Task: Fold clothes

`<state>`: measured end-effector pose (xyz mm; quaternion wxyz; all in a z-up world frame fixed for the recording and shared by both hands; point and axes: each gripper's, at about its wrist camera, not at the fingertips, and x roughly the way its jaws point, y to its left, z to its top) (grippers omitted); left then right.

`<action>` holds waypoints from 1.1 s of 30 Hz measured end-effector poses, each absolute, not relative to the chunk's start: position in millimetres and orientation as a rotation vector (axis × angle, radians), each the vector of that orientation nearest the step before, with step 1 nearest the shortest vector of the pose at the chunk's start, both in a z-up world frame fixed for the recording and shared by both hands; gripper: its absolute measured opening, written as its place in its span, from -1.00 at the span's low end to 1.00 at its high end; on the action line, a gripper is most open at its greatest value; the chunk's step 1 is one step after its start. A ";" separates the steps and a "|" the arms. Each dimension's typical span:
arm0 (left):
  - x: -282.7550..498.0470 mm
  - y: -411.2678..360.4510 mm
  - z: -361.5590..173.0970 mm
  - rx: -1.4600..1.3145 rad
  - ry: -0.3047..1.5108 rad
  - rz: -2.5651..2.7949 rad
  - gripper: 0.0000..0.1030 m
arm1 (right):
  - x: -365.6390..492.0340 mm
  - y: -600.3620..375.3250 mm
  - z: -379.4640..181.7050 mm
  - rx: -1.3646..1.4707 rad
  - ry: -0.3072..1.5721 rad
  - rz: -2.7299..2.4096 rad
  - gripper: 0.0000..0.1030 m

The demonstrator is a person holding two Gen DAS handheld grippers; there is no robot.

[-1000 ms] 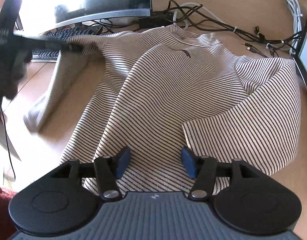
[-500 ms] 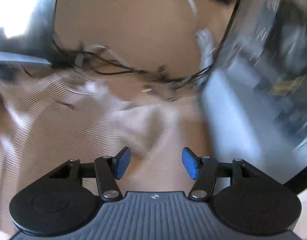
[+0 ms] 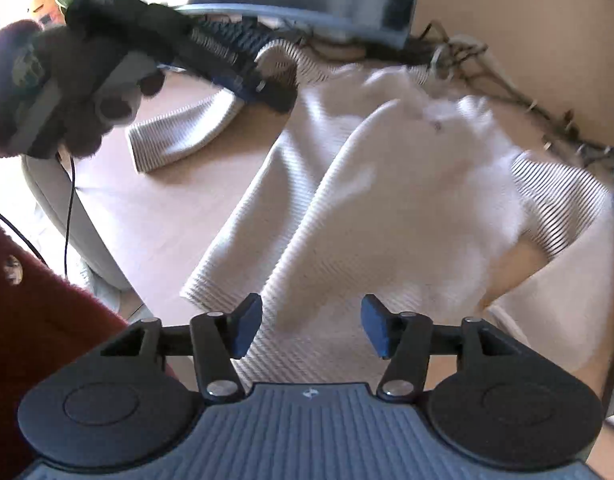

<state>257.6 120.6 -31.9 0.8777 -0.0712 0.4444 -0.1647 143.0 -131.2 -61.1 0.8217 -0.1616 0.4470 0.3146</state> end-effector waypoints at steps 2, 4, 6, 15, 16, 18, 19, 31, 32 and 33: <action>253.8 118.1 -27.2 -0.124 0.914 -0.366 0.46 | 143.5 -124.3 -68.8 -0.341 0.971 0.649 0.10; 251.3 118.4 -23.9 -0.103 0.898 -0.384 0.62 | 139.3 -123.4 -66.9 -0.332 0.973 0.662 0.19; 251.1 118.9 -23.2 -0.105 0.895 -0.397 0.63 | 135.8 -119.9 -67.0 -0.379 0.976 0.675 0.31; 249.7 120.4 -33.4 -0.160 0.910 -0.488 0.85 | 122.0 -107.4 -77.6 -0.504 0.963 0.504 0.00; 249.9 120.9 -35.7 -0.170 0.914 -0.501 0.85 | 124.0 -105.2 -78.2 -0.499 0.963 0.474 -0.12; 249.8 121.6 -40.2 -0.186 0.927 -0.525 0.85 | 123.3 -102.2 -73.7 -0.465 0.954 0.427 -0.67; 248.8 121.7 -41.5 -0.187 0.930 -0.536 0.85 | 125.7 -103.2 -68.2 -0.425 0.948 0.404 -0.73; 198.2 95.7 -30.9 -0.090 0.894 -0.704 0.95 | 170.4 -199.7 25.1 0.104 0.722 0.226 -0.97; 191.3 88.3 -32.1 -0.070 0.893 -0.715 0.97 | 168.9 -201.4 24.5 0.092 0.715 0.234 -0.97; 184.6 80.7 -33.7 -0.049 0.891 -0.717 0.98 | 167.3 -202.9 23.7 0.078 0.709 0.242 -0.97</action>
